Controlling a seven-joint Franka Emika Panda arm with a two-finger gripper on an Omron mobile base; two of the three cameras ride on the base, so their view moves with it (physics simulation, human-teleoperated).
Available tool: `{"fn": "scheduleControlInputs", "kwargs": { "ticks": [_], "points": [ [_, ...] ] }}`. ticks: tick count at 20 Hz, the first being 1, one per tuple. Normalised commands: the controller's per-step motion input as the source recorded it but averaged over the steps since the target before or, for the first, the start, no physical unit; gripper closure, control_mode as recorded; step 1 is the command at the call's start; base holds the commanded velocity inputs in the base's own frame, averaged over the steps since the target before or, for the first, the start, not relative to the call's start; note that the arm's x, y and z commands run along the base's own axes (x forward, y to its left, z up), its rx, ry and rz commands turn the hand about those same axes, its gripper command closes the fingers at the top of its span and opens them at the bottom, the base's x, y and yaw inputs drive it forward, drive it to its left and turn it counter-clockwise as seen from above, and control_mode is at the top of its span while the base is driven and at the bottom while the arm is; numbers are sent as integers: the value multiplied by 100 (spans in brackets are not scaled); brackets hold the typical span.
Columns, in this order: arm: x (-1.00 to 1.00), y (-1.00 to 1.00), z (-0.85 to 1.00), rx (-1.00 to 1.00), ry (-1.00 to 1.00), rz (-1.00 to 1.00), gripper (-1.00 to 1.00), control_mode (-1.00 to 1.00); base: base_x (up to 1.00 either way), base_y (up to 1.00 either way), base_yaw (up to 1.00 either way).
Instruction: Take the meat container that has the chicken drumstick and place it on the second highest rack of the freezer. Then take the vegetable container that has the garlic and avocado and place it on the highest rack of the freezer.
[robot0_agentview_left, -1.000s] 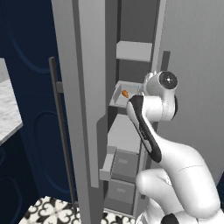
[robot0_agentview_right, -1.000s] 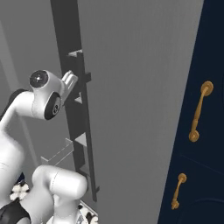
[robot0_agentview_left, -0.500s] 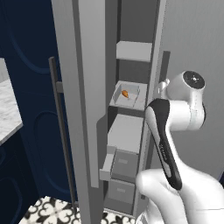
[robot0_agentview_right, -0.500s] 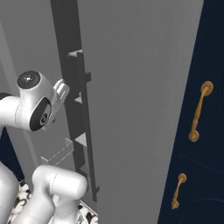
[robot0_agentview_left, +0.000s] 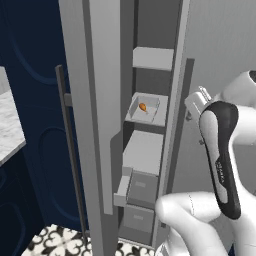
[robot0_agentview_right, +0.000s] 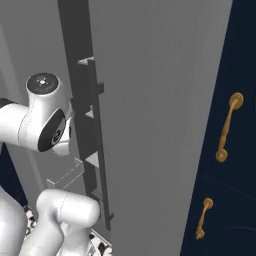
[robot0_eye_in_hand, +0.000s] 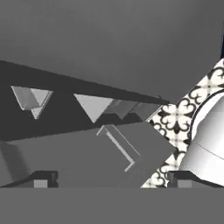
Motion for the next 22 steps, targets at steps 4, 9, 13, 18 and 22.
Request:
{"fn": "scheduleControlInputs", "kwargs": {
  "ticks": [4, 9, 13, 18, 22],
  "points": [
    [-90, 0, 8, -47, 0, 68, -100, -100, 0, 0, 0],
    [-71, 5, 32, -43, 9, 54, -100, -100, 0, 0, 0],
    [-36, 3, 5, -34, 14, 44, -100, -100, 0, 0, 0],
    [-38, 0, -5, -10, 1, 20, -100, -100, 0, 0, 0],
    [-35, 3, -6, 0, -1, 0, -100, 100, -50, 17, 0]
  ]
}}
